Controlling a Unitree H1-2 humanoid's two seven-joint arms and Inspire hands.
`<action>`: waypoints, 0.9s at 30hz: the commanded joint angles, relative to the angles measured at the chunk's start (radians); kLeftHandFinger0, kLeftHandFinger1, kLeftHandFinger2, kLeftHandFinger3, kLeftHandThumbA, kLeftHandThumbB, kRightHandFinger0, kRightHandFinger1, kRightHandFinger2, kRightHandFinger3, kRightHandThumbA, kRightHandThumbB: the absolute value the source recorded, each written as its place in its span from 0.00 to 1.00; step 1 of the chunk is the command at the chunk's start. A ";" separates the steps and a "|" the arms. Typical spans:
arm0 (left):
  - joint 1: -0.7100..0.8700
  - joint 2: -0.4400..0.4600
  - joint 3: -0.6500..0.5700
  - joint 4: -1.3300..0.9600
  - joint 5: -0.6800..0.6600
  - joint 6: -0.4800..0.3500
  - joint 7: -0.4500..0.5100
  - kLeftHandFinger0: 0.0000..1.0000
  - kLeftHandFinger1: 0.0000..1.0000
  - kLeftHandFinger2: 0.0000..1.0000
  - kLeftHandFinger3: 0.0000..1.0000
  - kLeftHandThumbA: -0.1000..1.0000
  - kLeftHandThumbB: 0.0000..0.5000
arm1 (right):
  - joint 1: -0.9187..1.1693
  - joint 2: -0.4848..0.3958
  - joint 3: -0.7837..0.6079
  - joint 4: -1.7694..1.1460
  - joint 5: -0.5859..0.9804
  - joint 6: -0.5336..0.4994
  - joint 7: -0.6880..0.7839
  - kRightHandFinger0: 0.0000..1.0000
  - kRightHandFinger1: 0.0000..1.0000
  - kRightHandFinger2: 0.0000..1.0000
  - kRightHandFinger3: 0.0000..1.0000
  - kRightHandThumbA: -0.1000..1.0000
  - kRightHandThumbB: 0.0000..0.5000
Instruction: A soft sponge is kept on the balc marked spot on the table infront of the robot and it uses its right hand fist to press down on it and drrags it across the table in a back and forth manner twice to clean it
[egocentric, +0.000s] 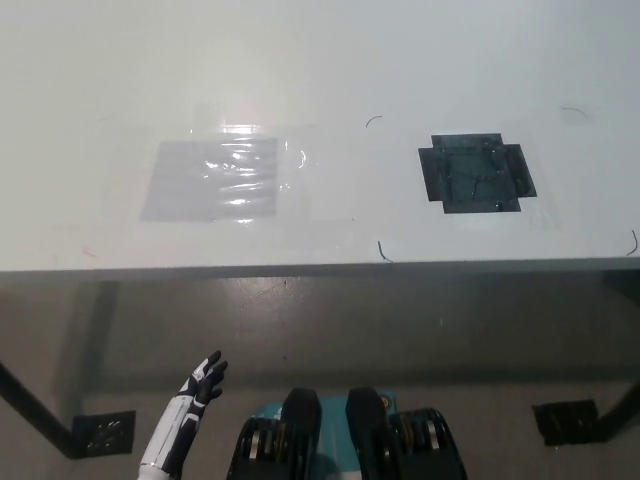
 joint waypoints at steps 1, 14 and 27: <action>-0.012 0.010 0.005 -0.014 -0.004 -0.027 -0.004 1.00 1.00 1.00 1.00 1.00 0.81 | 0.022 0.068 0.019 0.030 -0.009 0.049 -0.021 0.00 0.00 0.30 0.36 1.00 0.09; -0.001 0.008 0.003 -0.003 0.000 -0.037 -0.003 1.00 1.00 1.00 1.00 1.00 0.83 | -0.097 0.267 0.056 0.037 -0.018 0.065 -0.060 0.00 0.00 0.00 0.00 1.00 0.28; 0.005 0.004 0.005 -0.011 -0.012 -0.015 -0.012 1.00 1.00 1.00 1.00 1.00 0.82 | -0.188 0.455 0.128 0.015 -0.040 0.056 -0.040 0.00 0.00 0.00 0.00 1.00 0.28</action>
